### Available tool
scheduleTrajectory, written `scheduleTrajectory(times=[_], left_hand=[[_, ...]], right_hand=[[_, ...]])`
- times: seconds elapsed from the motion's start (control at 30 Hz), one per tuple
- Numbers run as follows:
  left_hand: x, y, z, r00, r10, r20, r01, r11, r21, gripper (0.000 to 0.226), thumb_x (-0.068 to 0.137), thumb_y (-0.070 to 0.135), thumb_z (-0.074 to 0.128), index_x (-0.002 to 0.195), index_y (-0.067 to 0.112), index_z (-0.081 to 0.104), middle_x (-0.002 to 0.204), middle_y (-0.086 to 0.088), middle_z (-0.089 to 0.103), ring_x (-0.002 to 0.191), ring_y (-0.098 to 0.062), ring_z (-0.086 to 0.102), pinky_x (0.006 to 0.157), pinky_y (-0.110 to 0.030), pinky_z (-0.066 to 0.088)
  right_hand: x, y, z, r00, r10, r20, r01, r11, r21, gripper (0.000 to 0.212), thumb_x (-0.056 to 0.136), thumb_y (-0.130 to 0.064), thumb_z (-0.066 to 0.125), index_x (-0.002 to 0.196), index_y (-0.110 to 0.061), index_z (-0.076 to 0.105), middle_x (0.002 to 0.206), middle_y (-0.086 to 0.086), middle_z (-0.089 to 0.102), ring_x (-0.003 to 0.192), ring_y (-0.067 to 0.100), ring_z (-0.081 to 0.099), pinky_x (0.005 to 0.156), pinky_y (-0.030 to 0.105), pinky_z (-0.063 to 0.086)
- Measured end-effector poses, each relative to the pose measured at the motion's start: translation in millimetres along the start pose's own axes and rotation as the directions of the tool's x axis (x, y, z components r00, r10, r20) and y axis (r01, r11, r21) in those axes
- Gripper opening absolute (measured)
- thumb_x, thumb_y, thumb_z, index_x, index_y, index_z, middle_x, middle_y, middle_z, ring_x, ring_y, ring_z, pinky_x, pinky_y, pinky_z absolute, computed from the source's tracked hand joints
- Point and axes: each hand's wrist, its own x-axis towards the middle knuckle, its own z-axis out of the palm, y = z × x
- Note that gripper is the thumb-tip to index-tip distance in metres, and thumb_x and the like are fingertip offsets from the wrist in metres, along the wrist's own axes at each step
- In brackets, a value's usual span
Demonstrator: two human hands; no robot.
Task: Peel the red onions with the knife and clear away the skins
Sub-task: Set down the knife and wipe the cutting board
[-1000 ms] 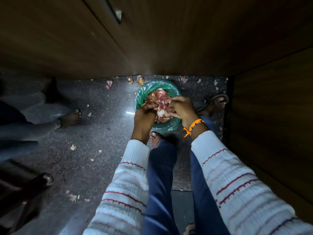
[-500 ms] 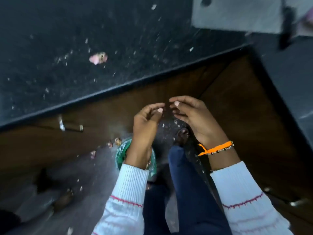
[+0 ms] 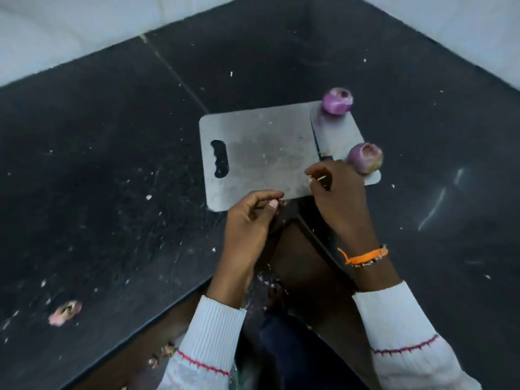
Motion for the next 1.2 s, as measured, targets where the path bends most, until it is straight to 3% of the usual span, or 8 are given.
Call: scheduleTrajectory(times=[0.1, 0.27, 0.43, 0.57, 0.8, 0.97, 1.07, 1.2], left_hand=[[28, 9, 13, 1.0, -0.016, 0.024, 0.015, 1.0, 0.015, 0.022, 0.09, 0.006, 0.055, 0.089, 0.024, 0.068, 0.088, 0.011, 0.068, 0.082, -0.004, 0.062, 0.074, -0.011, 0.049], [56, 16, 29, 0.997, -0.061, 0.05, 0.059, 0.997, 0.042, 0.021, 0.09, 0.007, 0.055, 0.089, 0.023, 0.068, 0.089, 0.008, 0.068, 0.085, -0.006, 0.062, 0.069, -0.008, 0.048], [71, 20, 36, 0.999, -0.038, 0.008, 0.037, 0.999, 0.024, 0.02, 0.09, 0.004, 0.055, 0.09, 0.019, 0.068, 0.087, 0.011, 0.068, 0.075, 0.006, 0.06, 0.069, -0.007, 0.045], [75, 22, 35, 0.999, -0.022, -0.039, 0.022, 1.0, 0.0, 0.021, 0.09, 0.001, 0.053, 0.091, 0.015, 0.069, 0.085, 0.007, 0.068, 0.074, 0.005, 0.06, 0.069, -0.008, 0.044], [76, 20, 35, 0.999, -0.048, -0.015, 0.049, 0.999, 0.01, 0.027, 0.091, 0.001, 0.051, 0.087, 0.022, 0.069, 0.089, 0.006, 0.07, 0.078, -0.002, 0.06, 0.075, -0.013, 0.046], [70, 16, 44, 0.996, -0.087, -0.013, 0.087, 0.995, 0.058, 0.027, 0.091, 0.003, 0.051, 0.086, 0.023, 0.069, 0.086, 0.004, 0.07, 0.077, -0.001, 0.061, 0.072, -0.022, 0.048], [68, 17, 48, 0.995, -0.093, -0.022, 0.094, 0.993, 0.066, 0.029, 0.091, 0.003, 0.051, 0.084, 0.025, 0.069, 0.085, 0.006, 0.069, 0.079, -0.002, 0.063, 0.074, -0.022, 0.048], [63, 21, 49, 0.997, -0.075, -0.033, 0.077, 0.994, 0.082, 0.028, 0.091, 0.003, 0.051, 0.085, 0.024, 0.069, 0.084, 0.004, 0.069, 0.078, -0.003, 0.062, 0.073, -0.023, 0.051]], right_hand=[[33, 12, 2, 0.994, -0.056, -0.093, 0.037, 0.98, -0.195, 0.022, 0.074, 0.003, 0.055, 0.093, -0.004, 0.064, 0.096, 0.015, 0.059, 0.088, 0.03, 0.055, 0.076, 0.03, 0.037], [61, 21, 3, 1.0, 0.003, -0.017, -0.009, 0.914, -0.405, 0.018, 0.075, 0.001, 0.056, 0.093, -0.002, 0.057, 0.101, 0.016, 0.055, 0.089, 0.033, 0.053, 0.068, 0.036, 0.037], [66, 11, 5, 0.997, -0.052, -0.064, 0.027, 0.936, -0.351, 0.017, 0.074, -0.004, 0.058, 0.09, -0.003, 0.056, 0.094, 0.015, 0.057, 0.081, 0.031, 0.054, 0.062, 0.034, 0.035], [61, -4, 20, 0.995, -0.095, 0.038, 0.101, 0.973, -0.206, 0.015, 0.076, -0.005, 0.063, 0.089, -0.005, 0.057, 0.092, 0.013, 0.058, 0.08, 0.028, 0.055, 0.062, 0.03, 0.033], [67, 17, -28, 0.992, -0.086, -0.091, 0.072, 0.987, -0.144, 0.032, 0.078, 0.012, 0.048, 0.094, -0.002, 0.071, 0.087, 0.016, 0.069, 0.075, 0.026, 0.065, 0.071, 0.036, 0.053], [61, 29, -31, 0.992, -0.117, 0.045, 0.122, 0.981, -0.149, 0.025, 0.077, 0.002, 0.051, 0.088, -0.002, 0.073, 0.086, 0.016, 0.071, 0.076, 0.029, 0.067, 0.082, 0.034, 0.05], [53, 35, -14, 0.977, -0.111, 0.184, 0.16, 0.948, -0.276, 0.024, 0.073, 0.012, 0.053, 0.085, 0.0, 0.069, 0.093, 0.014, 0.066, 0.081, 0.03, 0.062, 0.068, 0.035, 0.051], [42, 35, -1, 0.984, -0.095, 0.153, 0.152, 0.894, -0.421, 0.017, 0.066, 0.014, 0.06, 0.073, -0.002, 0.062, 0.08, 0.012, 0.059, 0.067, 0.03, 0.056, 0.044, 0.03, 0.038]])
